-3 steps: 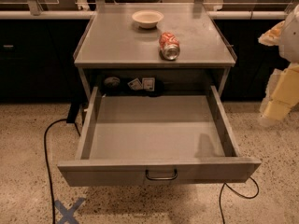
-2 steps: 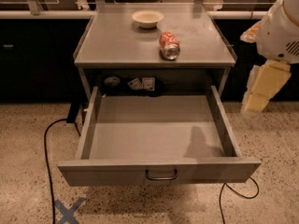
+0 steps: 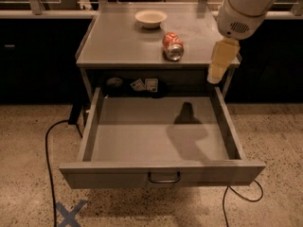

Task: Place coke can into top drawer

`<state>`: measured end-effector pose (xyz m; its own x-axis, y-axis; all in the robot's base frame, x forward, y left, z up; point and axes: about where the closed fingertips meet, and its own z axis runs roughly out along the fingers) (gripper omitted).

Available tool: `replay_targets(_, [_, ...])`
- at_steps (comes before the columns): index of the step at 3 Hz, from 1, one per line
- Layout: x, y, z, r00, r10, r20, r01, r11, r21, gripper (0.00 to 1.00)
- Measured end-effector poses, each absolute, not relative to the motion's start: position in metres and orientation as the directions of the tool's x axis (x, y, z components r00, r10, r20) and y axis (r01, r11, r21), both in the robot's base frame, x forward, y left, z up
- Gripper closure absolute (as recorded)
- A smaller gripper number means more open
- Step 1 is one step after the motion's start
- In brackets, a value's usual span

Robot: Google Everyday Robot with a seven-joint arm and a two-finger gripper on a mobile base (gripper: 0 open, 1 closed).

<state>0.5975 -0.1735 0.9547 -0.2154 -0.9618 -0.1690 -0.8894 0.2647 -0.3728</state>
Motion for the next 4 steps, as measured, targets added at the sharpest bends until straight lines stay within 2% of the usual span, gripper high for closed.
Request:
replay_targets(1, [0.66, -0.169, 0.948, -0.332, -0.925, -0.183, -0.828, 0.379, -0.413, 0.0])
replay_targets(2, [0.66, -0.169, 0.948, -0.332, -0.925, -0.183, -0.828, 0.379, -0.413, 0.0])
replay_targets(4, [0.721, -0.119, 0.968, -0.269, -0.899, -0.345, -0.787, 0.412, -0.46, 0.0])
